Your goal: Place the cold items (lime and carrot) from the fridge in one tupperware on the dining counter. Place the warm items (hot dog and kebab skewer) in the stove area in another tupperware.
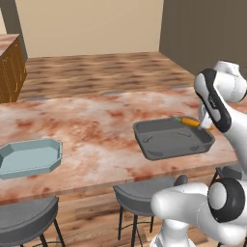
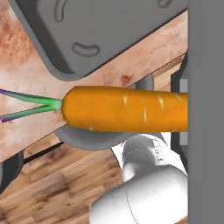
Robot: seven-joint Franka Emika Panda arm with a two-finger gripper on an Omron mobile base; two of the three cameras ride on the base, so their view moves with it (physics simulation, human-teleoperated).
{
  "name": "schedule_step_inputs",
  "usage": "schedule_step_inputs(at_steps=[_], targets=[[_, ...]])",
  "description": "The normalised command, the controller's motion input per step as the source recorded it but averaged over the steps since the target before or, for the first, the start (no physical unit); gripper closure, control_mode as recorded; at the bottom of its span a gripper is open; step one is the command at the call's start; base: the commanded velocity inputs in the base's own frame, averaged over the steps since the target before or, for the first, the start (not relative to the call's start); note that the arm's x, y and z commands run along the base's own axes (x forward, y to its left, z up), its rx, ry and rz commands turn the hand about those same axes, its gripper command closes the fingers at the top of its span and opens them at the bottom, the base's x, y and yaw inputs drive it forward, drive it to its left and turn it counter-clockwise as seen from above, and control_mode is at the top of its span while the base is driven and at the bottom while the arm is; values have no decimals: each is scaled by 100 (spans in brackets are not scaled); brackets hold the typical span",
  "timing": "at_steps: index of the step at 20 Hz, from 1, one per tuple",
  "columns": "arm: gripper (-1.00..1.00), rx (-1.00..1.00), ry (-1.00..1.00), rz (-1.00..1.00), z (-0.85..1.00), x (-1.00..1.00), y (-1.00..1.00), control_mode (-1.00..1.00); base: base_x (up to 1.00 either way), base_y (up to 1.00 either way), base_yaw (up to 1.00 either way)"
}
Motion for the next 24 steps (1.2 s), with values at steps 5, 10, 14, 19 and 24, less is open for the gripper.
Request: schedule_step_inputs(at_steps=[5,10,14,19,24], targets=[[100,-2,-2,0,-37,48,0,-100,0,0,0],[100,-5,-1,16,-43,49,-6,-100,0,0,0],[100,-3,-1,22,-41,38,-14,-100,0,0,0],[100,0,0,21,-35,30,-15,-100,0,0,0],[100,0,0,15,-37,27,-12,-100,0,0,0]])
